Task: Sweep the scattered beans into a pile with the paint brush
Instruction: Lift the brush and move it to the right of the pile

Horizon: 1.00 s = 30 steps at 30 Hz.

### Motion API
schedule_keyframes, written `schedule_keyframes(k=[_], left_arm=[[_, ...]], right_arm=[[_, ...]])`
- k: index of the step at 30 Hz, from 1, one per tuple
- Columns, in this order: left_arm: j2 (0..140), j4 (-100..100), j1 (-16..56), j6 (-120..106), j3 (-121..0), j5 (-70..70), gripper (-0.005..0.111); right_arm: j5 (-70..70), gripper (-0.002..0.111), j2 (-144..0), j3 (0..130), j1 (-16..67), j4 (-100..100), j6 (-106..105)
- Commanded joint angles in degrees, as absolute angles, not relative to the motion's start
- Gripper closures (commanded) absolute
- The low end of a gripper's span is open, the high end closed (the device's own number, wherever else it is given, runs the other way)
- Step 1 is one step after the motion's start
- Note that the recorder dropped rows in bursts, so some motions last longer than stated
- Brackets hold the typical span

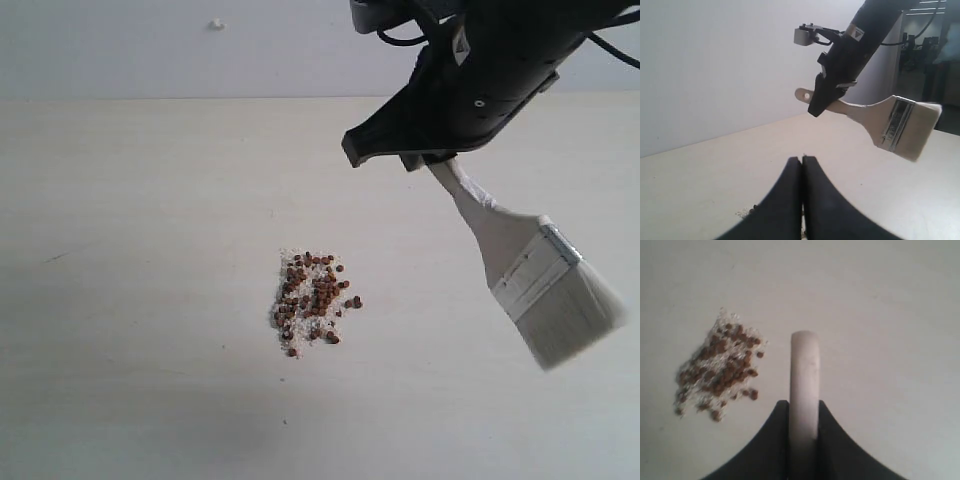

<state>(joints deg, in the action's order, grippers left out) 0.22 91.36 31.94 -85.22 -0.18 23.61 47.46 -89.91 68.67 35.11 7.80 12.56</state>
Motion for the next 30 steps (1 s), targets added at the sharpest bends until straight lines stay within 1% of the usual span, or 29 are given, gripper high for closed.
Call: schedule_keyframes(k=[1, 4, 9, 12, 16, 21, 24, 30], left_arm=[[0.0, 91.42, 31.97, -85.24, 0.0, 23.77, 0.107], [0.0, 91.42, 31.97, -85.24, 0.0, 23.77, 0.107], [0.0, 91.42, 31.97, -85.24, 0.0, 23.77, 0.107], [0.0, 91.42, 31.97, -85.24, 0.0, 23.77, 0.107], [0.0, 91.42, 31.97, -85.24, 0.0, 23.77, 0.107], [0.0, 91.42, 31.97, -85.24, 0.0, 23.77, 0.107], [0.0, 91.42, 31.97, -85.24, 0.0, 23.77, 0.107], [0.0, 91.42, 31.97, -85.24, 0.0, 23.77, 0.107]], right_arm=[[50.81, 0.108, -89.28, 68.91, 27.82, -14.79, -8.87], [50.62, 0.108, -89.28, 68.91, 22.66, -24.86, -15.48], [43.02, 0.108, -89.28, 68.16, 17.07, -31.85, -14.82], [34.79, 0.108, -89.28, 64.73, 15.83, -38.01, -13.21], [21.68, 0.108, -89.41, 57.12, 15.83, -44.91, -12.03], [22.03, 0.108, -90.59, 52.3, 15.83, -44.01, -16.74], [24.28, 0.108, -92.18, 52.25, 15.83, -43.34, -17.18], [24.19, 0.108, -95.92, 52.25, 15.83, -46.59, -17.7]])
